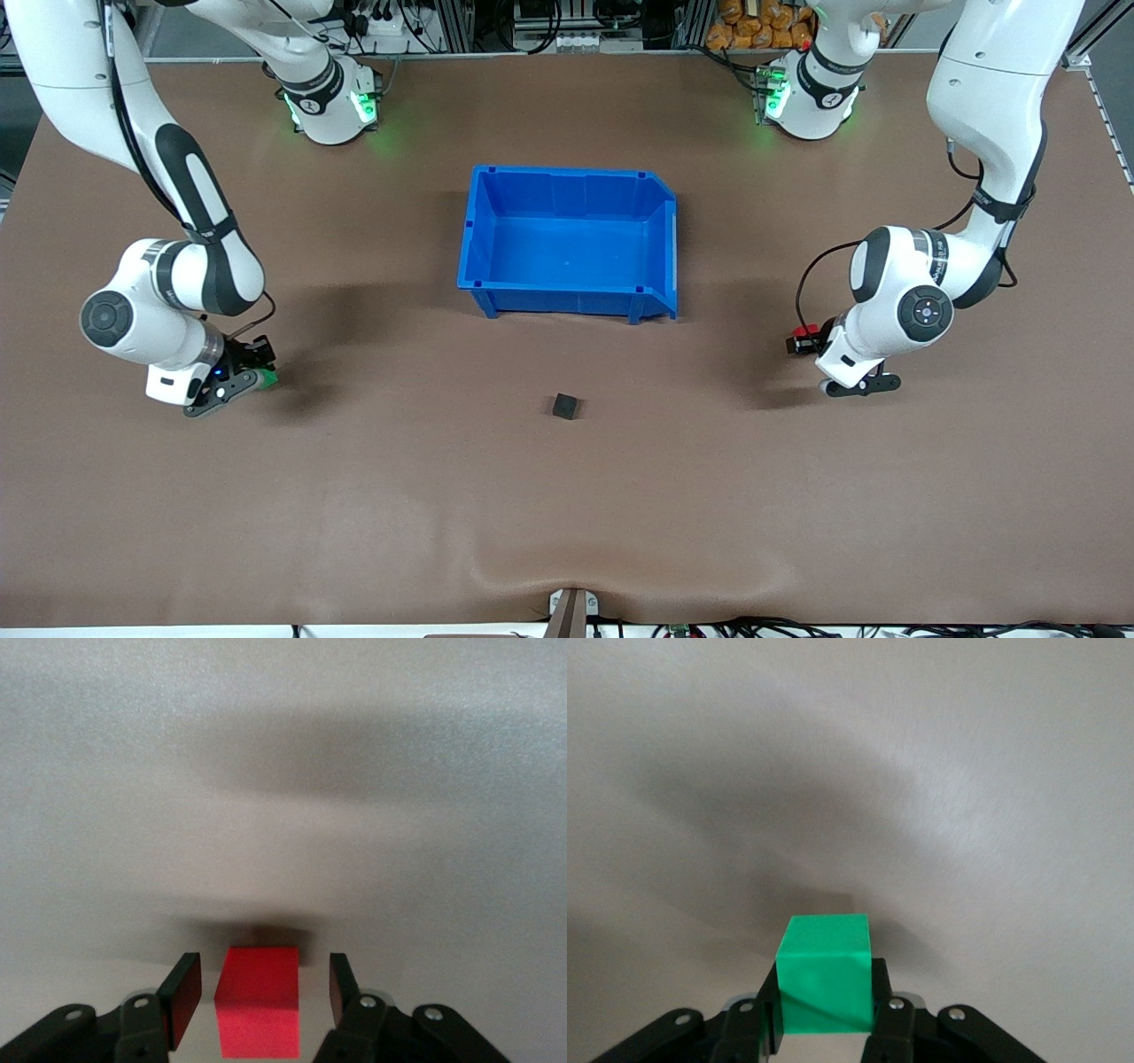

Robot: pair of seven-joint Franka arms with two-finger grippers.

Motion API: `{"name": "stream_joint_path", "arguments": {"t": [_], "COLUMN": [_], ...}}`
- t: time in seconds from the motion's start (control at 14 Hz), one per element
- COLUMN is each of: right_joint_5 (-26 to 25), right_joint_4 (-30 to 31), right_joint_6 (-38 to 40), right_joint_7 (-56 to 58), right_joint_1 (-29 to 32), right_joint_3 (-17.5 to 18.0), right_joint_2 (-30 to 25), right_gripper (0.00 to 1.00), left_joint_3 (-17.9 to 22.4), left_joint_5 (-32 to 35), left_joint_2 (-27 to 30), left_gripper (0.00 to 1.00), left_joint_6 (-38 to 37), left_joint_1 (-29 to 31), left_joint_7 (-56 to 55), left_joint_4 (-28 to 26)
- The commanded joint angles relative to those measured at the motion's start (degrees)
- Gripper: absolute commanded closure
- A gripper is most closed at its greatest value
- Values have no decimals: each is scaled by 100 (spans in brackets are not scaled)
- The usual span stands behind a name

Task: Attach green and red cubes to black cube
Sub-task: 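Carry the green cube with the right gripper toward the black cube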

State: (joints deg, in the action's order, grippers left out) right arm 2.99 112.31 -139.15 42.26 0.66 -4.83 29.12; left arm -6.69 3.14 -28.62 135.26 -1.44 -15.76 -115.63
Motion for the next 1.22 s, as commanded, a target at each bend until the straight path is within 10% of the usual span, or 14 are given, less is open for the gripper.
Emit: {"name": "stream_joint_path", "arguments": {"t": [0.0,0.21,0.57,1.15], "right_joint_5": [-71,-79,-53,17], "right_joint_4": [-471,-1218,-2010,-3125], "right_joint_6": [412,1282,1557,1575], "right_joint_7": [755,1493,3067,3192], "right_joint_1": [75,92,5,-1067], "right_joint_3": [53,53,79,88], "right_joint_2": [-3,-3,41,751], "right_gripper": [100,100,100,100], "left_joint_3": [-17,-17,-35,-43], "left_joint_5": [196,187,187,187], "left_joint_2": [-12,-30,-12,-21], "left_gripper": [38,45,96,100], "left_joint_6": [35,44,9,-26], "left_joint_1": [12,-5,-14,47], "left_joint_7": [-138,-147,-182,-577], "left_joint_4": [5,23,23,444]}}
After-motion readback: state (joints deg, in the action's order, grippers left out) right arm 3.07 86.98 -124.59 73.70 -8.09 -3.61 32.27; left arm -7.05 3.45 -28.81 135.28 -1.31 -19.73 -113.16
